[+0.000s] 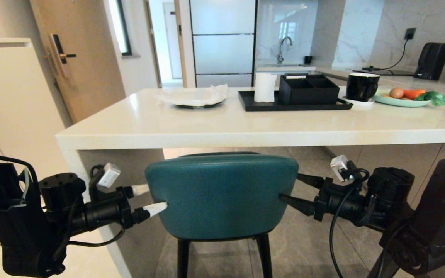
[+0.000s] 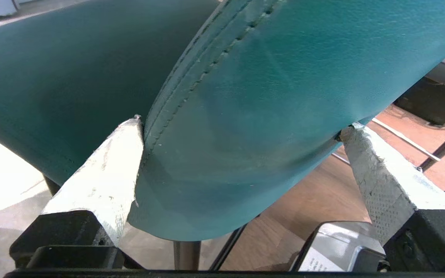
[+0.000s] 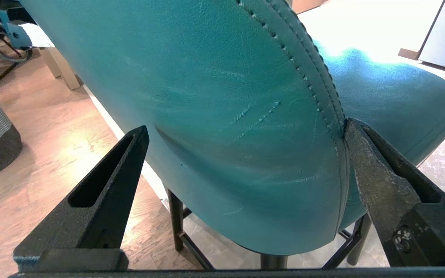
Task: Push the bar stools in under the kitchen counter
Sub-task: Pull the blue chair out from under the dining table
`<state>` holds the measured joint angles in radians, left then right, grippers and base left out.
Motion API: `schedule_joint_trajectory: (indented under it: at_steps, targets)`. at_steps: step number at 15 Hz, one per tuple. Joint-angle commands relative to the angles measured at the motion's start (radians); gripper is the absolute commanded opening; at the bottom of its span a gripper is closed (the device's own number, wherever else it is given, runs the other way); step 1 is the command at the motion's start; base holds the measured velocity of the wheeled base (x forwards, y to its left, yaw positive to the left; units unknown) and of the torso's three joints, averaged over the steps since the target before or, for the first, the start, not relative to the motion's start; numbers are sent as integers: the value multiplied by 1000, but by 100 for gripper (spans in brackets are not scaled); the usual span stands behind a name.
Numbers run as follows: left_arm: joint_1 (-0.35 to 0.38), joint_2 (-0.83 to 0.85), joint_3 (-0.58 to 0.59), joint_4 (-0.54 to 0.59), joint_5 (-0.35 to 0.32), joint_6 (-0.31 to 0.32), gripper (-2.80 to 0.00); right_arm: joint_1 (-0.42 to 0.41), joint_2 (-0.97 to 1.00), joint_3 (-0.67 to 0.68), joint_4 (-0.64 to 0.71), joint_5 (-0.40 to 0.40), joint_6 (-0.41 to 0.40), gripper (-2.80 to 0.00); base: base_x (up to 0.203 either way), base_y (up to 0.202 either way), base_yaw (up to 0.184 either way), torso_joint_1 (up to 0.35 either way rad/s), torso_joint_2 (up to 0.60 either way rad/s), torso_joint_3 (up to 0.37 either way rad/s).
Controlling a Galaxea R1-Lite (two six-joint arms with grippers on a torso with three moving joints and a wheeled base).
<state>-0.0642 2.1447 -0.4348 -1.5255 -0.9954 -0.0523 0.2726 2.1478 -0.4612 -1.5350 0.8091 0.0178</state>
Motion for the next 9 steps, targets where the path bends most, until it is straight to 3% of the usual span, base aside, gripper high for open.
schedule_joint_trajectory:
  at_steps: [1,6,9]
  targets:
    - [-12,-26,29,-4,-12,1,0,7,-13,20,5,18,4,0,0,0,0,0,0,0]
    - [-6,-69,102,-4,-9,5,0,-1,-22,59,5,18,4,0,0,0,0,0,0,0]
    - [-6,-79,128,-4,-9,42,0,-1,-43,80,5,15,5,0,0,0,0,0,0,0]
